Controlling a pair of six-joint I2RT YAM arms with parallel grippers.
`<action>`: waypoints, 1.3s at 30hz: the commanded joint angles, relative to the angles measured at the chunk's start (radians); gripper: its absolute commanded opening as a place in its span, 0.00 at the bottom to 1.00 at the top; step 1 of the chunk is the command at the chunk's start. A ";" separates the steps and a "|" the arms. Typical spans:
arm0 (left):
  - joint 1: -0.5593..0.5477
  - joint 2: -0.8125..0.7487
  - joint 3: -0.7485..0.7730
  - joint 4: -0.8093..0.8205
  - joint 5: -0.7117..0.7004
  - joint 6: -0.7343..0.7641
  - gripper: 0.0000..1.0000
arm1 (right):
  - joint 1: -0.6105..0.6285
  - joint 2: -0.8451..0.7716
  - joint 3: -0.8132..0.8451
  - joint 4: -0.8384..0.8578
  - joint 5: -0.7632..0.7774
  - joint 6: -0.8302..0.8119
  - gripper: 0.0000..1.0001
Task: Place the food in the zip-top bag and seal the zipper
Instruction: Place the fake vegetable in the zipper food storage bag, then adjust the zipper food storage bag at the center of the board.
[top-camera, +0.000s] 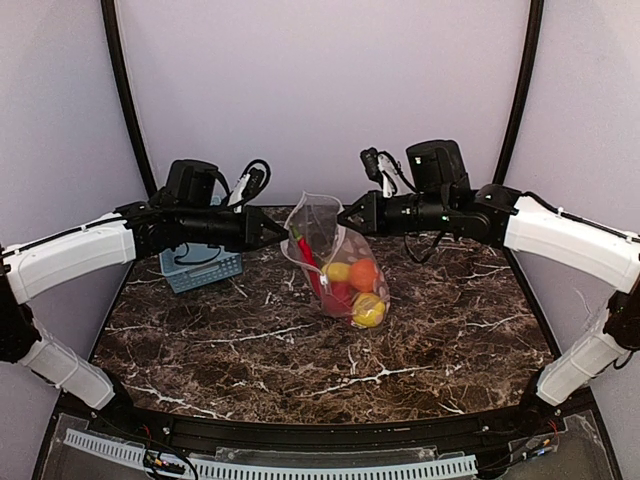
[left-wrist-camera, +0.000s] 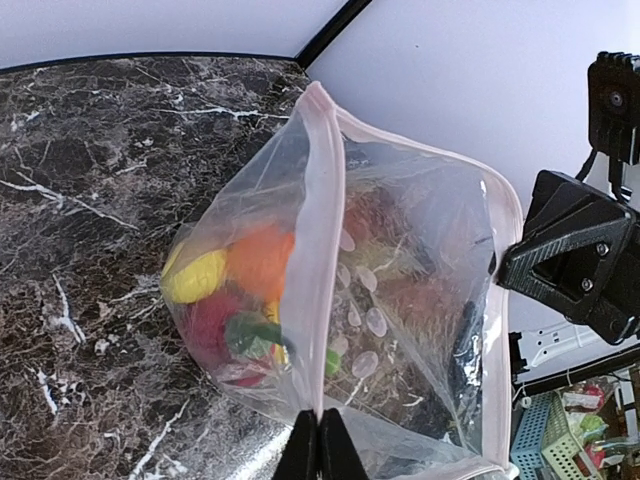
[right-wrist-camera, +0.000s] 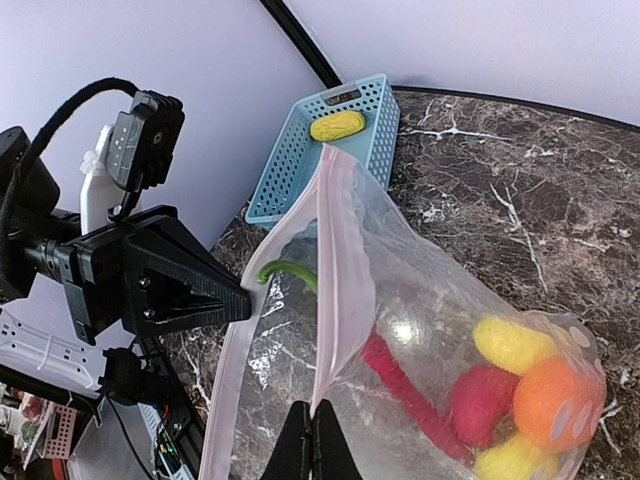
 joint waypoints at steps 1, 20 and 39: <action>0.002 0.037 0.110 0.010 0.104 0.002 0.01 | 0.008 -0.015 0.061 -0.028 0.057 -0.029 0.00; 0.003 0.120 0.260 -0.045 0.132 0.048 0.01 | 0.006 -0.091 0.079 -0.120 0.179 -0.082 0.00; 0.130 0.051 0.263 -0.257 0.060 0.225 0.70 | 0.007 -0.053 0.036 -0.076 0.133 -0.058 0.00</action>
